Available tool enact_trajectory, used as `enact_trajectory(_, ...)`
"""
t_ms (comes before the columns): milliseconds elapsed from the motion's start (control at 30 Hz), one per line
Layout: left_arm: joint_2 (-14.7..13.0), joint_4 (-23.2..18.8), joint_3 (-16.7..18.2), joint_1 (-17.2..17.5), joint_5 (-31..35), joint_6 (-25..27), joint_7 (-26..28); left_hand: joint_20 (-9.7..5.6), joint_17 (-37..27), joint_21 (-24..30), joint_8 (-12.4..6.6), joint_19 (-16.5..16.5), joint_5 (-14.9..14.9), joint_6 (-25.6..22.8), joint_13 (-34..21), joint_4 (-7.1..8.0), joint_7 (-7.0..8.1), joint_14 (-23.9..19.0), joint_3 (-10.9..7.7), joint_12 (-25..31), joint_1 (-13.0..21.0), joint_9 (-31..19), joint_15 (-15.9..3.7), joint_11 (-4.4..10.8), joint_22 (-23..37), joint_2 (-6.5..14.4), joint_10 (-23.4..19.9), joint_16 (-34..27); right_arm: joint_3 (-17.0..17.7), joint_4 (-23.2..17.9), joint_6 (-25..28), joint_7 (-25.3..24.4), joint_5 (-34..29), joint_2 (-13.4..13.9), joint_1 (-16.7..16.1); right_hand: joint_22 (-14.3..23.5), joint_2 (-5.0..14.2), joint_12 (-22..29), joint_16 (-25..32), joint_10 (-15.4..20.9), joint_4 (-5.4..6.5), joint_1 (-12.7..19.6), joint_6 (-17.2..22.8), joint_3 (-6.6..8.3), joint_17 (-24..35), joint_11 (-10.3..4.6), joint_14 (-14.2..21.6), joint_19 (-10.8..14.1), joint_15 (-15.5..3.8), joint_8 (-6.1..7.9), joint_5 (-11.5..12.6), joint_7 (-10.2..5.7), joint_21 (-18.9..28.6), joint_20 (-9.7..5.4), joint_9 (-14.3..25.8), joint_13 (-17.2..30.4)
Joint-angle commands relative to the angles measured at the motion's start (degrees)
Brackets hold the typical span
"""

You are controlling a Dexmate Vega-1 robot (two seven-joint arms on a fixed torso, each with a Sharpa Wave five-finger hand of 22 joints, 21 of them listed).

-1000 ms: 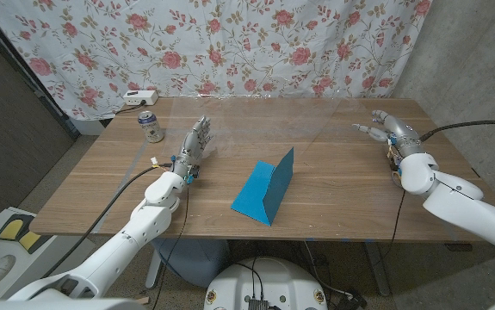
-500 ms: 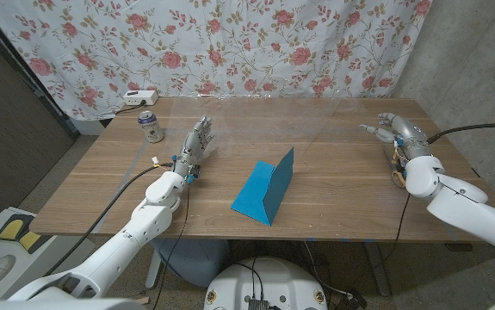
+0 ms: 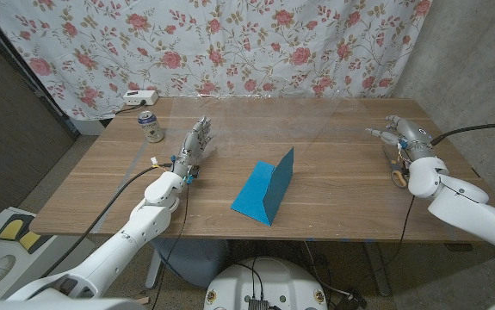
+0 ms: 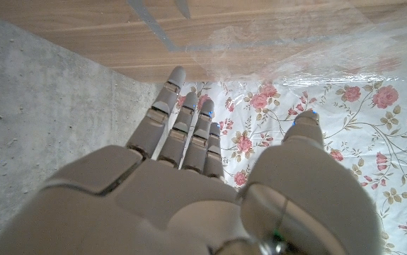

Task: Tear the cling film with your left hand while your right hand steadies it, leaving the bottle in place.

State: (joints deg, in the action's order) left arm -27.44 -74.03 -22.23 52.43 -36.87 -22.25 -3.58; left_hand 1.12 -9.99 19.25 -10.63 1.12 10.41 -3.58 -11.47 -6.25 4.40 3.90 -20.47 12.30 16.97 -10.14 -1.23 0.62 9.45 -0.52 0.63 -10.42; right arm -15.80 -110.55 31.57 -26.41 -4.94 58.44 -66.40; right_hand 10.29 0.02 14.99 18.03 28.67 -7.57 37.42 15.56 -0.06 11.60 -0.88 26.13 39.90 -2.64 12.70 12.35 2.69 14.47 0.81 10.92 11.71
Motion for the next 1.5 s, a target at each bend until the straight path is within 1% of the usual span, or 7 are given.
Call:
enact_trajectory(33, -0.18, -0.3, 0.14, 0.51, 0.12, 0.27, 0.53, 0.25, -0.14, -0.2, 0.03, -0.58, 0.08, -0.3, -0.09, -0.42, -0.01, 0.45, -0.13, 0.09, 0.12, -0.08, 0.19, 0.14, 0.33, 0.48, 0.08, -0.12, -0.39, -0.09, 3.16, 1.08, -0.46, 0.88, -0.09, 0.17, 0.15, -0.02, 0.46, 0.85, -0.47, 1.29, 0.35, 0.42, 0.16, 0.1, 1.55, 2.24, -3.71, -0.25, 0.24, 0.83, 1.03, 0.04, 0.09, 0.06)
enact_trajectory(167, -0.19, -0.17, 0.08, 0.48, 0.29, 0.1, 0.47, 0.25, -0.14, -0.28, 0.03, -0.63, 0.08, -0.3, -0.09, -0.44, -0.03, 0.42, -0.12, 0.09, 0.11, -0.08, 0.2, 0.07, 0.33, 0.5, 0.07, -0.14, -0.78, -0.32, 4.3, 1.91, -0.78, 1.33, 0.17, 0.45, 0.4, -0.59, 1.71, 1.07, -0.19, 1.41, 1.23, 0.5, 0.37, -0.7, 5.14, 5.44, -6.13, -0.21, 0.16, 0.16, 2.08, -1.37, 0.07, -0.01)
enact_trajectory(667, -0.39, -0.43, 0.0, 0.85, 0.41, 0.51, 0.83, 0.26, -0.14, -0.6, 0.03, -0.79, 0.07, -0.31, -0.07, -0.5, -0.03, 0.4, -0.07, 0.09, 0.05, -0.08, 0.18, 0.19, 0.34, 0.53, 0.11, -0.14, -2.08, -0.87, 9.45, 5.61, -0.89, 2.24, 1.71, 0.69, 2.0, -1.08, 1.89, 1.68, -1.21, 4.87, 0.89, 2.17, 0.62, 0.26, 5.62, 5.42, -5.71, -0.65, 0.26, 0.76, 1.95, -1.49, 0.08, 0.02)
enact_trajectory(1000, -0.24, -0.46, 0.0, 1.04, 0.24, 0.47, 0.83, 0.26, -0.14, -0.88, 0.03, -0.89, 0.07, -0.31, -0.06, -0.55, -0.1, 0.37, -0.05, 0.11, 0.01, -0.08, 0.18, 0.2, 0.35, 0.58, 0.06, -0.16, -3.93, -0.58, 12.92, 7.21, -1.44, 2.65, 3.1, 0.83, 1.72, -0.32, 2.82, 4.91, -1.55, 7.61, 2.13, 2.84, 0.96, -3.27, 7.75, 6.13, -8.15, -0.55, 0.03, -0.79, 2.15, -2.38, 0.06, 0.08)
enact_trajectory(1167, -0.45, -0.88, 0.08, 1.28, 0.3, 0.6, 1.09, 0.24, -0.14, -1.01, 0.04, -0.94, 0.07, -0.3, -0.06, -0.57, -0.09, 0.37, -0.04, 0.13, 0.01, -0.08, 0.2, 0.02, 0.35, 0.62, 0.0, -0.16, -5.37, -0.47, 14.32, 8.51, -1.73, 3.07, 4.14, 0.9, 2.61, -0.25, 2.94, 5.26, -1.32, 8.15, 1.87, 3.33, 1.27, -2.7, 7.63, 5.62, -8.03, -0.8, -0.02, -0.55, 1.98, -1.99, 0.06, 0.13)
enact_trajectory(1333, -0.59, -1.13, 0.1, 1.45, 0.35, 0.69, 1.22, 0.25, -0.14, -1.14, 0.03, -0.97, 0.07, -0.33, -0.05, -0.59, -0.07, 0.37, -0.04, 0.09, 0.0, -0.08, 0.21, 0.14, 0.35, 0.66, 0.11, -0.15, -6.86, -0.43, 16.22, 9.88, -1.92, 3.15, 5.53, 1.01, 3.25, -1.1, 2.65, 3.42, -0.93, 8.84, -0.49, 3.77, 2.52, 0.66, 4.95, 2.39, -5.4, -1.72, -0.51, -0.27, 0.76, -0.38, 0.12, 0.44)
enact_trajectory(1500, -0.55, -1.24, 0.08, 1.62, 0.3, 0.66, 1.25, 0.27, -0.14, -1.28, 0.03, -0.98, 0.07, -0.32, -0.05, -0.61, -0.08, 0.42, -0.02, 0.09, -0.02, -0.08, 0.21, 0.17, 0.36, 0.68, 0.12, -0.13, -8.58, -0.42, 18.31, 11.11, -2.31, 3.18, 6.98, 1.0, 3.81, -1.34, 2.2, 3.26, -1.6, 10.99, -1.67, 4.71, 3.11, 0.98, 2.8, 1.05, -4.11, -1.9, -0.66, -0.03, 0.24, 0.45, 0.15, 0.51)
